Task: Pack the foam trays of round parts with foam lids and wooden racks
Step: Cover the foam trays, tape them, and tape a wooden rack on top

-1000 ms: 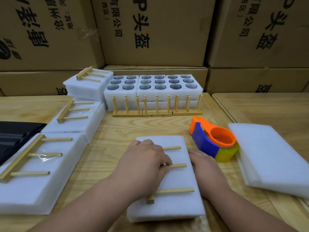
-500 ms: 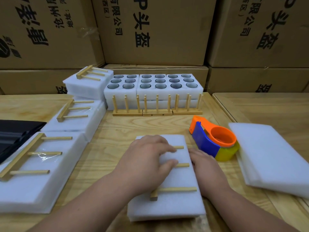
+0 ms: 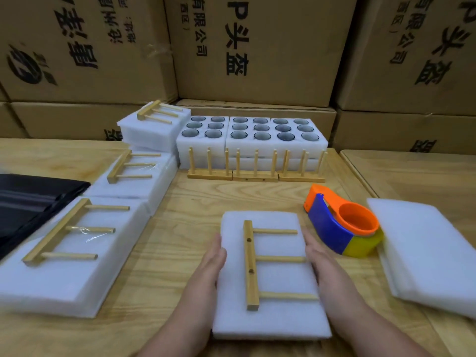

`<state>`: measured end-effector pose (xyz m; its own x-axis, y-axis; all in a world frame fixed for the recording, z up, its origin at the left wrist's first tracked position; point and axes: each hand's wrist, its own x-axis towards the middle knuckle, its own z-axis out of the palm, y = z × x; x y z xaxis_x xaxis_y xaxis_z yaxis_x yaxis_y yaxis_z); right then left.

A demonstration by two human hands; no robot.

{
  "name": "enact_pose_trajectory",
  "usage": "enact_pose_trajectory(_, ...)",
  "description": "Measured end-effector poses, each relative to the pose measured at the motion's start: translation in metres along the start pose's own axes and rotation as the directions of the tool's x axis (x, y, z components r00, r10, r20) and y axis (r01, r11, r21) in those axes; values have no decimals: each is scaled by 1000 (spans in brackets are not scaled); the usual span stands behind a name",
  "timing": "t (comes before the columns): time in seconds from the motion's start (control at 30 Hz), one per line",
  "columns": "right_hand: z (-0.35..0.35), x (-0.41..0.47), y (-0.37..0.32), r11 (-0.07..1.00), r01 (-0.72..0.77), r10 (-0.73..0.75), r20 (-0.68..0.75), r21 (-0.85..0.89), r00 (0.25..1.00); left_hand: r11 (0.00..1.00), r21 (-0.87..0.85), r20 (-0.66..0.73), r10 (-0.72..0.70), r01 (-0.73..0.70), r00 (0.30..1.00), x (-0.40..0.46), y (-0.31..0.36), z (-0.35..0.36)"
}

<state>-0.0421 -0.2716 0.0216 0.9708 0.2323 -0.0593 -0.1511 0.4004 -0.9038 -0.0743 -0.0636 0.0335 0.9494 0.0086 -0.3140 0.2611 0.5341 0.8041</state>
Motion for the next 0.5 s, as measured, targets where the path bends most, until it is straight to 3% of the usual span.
enact_pose_trajectory(0.03,5,-1,1,999,-17,16,32,32,999,1000,14,-1,14,-14,1000,2,-3,-2)
enact_pose_trajectory(0.2,5,11,-5,997,-38,32,-89,-65,996,982,182,15,48,-50,999,11,-2,0)
enact_pose_trajectory(0.33,6,19,-9,997,-75,76,-92,15,993,992,122,-18,34,-31,999,18,-2,5)
enact_pose_trajectory(0.5,4,19,-11,994,-67,54,-144,-87,988,990,133,-39,40,-34,998,19,-2,5)
